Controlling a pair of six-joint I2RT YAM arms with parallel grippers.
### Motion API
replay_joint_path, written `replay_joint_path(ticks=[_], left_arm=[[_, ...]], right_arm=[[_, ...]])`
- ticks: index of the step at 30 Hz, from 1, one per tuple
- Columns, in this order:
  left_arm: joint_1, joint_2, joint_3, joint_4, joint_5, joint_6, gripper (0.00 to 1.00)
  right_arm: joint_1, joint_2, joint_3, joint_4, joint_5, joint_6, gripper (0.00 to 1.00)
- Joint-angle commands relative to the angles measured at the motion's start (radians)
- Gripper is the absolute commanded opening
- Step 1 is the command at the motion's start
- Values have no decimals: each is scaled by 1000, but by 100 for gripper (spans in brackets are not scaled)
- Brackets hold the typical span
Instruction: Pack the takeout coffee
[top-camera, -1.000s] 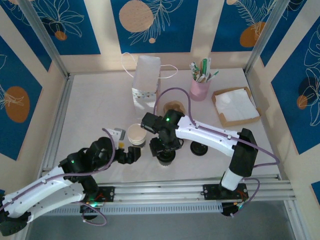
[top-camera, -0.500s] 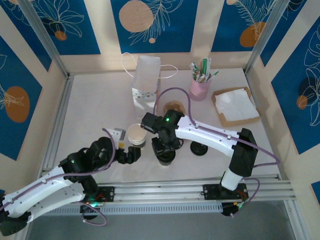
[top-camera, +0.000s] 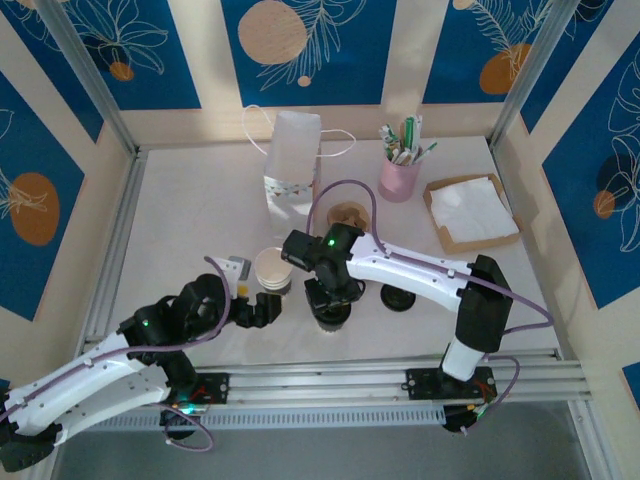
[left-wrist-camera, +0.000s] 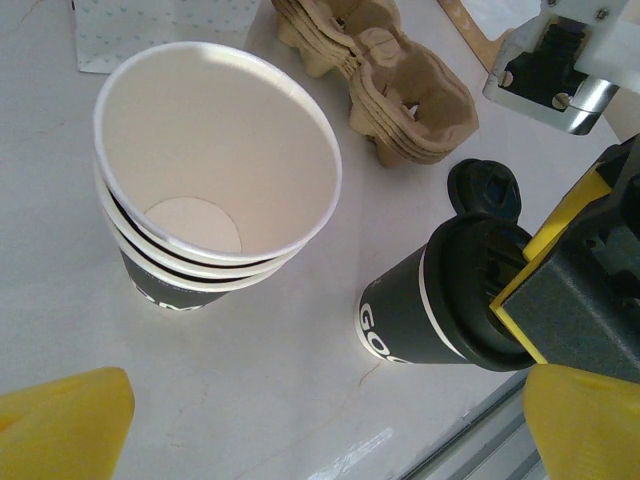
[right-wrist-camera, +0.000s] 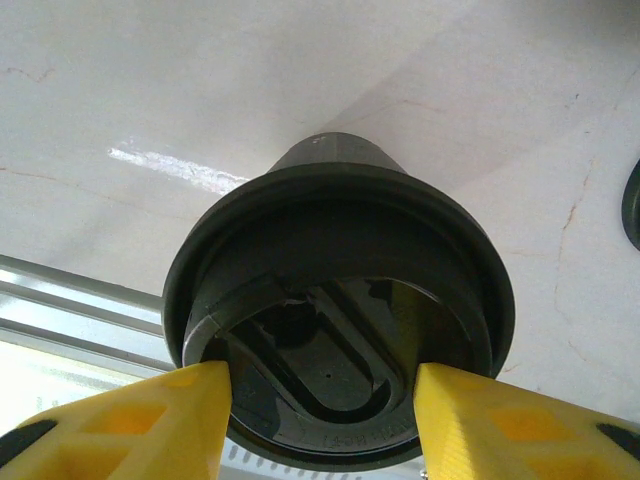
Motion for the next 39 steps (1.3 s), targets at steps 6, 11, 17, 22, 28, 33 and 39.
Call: replay_joint_path(ticks=[6, 11, 17, 22, 28, 33, 39], left_arm=[[8, -8, 31, 1, -13, 3, 100], [7, -33, 68, -28, -44, 20, 100], [8, -93, 148, -51, -74, 32, 100], [8, -154, 233, -75, -72, 37, 100], [8, -202, 292, -131, -7, -20, 100], [8, -228, 332, -242, 40, -115, 100], [8, -316, 331, -337, 43, -210, 100]], right_arm=[[8, -77, 31, -17, 14, 11, 60], [8, -190, 21, 8, 62, 12, 70], [9, -369, -26, 23, 116, 25, 81], [8, -566, -98, 36, 90, 26, 98], [8, -806, -224, 42, 18, 73, 99], [8, -978, -320, 25, -38, 137, 99], [8, -1104, -385, -2, -61, 211, 99]])
